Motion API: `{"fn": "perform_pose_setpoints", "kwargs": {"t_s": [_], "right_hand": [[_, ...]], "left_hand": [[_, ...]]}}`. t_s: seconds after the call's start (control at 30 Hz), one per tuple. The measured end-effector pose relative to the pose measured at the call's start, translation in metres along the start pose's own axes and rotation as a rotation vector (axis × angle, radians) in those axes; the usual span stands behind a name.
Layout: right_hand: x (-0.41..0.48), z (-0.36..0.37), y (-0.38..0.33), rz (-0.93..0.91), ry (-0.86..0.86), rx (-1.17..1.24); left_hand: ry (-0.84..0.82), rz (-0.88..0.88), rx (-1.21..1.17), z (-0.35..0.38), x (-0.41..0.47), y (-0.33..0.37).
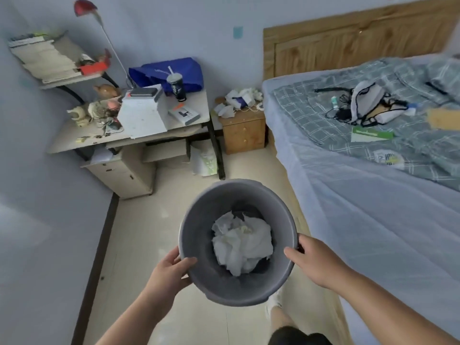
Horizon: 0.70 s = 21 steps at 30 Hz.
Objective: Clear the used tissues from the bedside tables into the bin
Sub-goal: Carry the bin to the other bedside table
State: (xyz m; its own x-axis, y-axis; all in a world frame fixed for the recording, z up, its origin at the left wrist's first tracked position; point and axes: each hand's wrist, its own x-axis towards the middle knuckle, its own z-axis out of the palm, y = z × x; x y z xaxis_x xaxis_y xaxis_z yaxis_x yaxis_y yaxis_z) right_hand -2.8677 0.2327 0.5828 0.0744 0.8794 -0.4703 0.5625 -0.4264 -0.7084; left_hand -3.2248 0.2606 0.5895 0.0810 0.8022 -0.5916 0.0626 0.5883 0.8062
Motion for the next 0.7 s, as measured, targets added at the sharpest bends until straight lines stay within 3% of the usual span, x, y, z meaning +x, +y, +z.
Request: {"fn": "perform_pose_setpoints", "kwargs": {"t_s": [0.2, 0.5, 0.7], "right_hand": [[0.115, -0.046, 0.004, 0.080, -0.015, 0.048], [0.291, -0.160, -0.103, -0.016, 0.017, -0.003], [0.387, -0.177, -0.141, 0.020, 0.010, 0.027]], "left_hand": [[-0.036, -0.055, 0.080, 0.042, 0.125, 0.066], [-0.046, 0.014, 0.021, 0.062, 0.264, 0.206], [-0.046, 0.009, -0.012, 0.056, 0.362, 0.259]]}}
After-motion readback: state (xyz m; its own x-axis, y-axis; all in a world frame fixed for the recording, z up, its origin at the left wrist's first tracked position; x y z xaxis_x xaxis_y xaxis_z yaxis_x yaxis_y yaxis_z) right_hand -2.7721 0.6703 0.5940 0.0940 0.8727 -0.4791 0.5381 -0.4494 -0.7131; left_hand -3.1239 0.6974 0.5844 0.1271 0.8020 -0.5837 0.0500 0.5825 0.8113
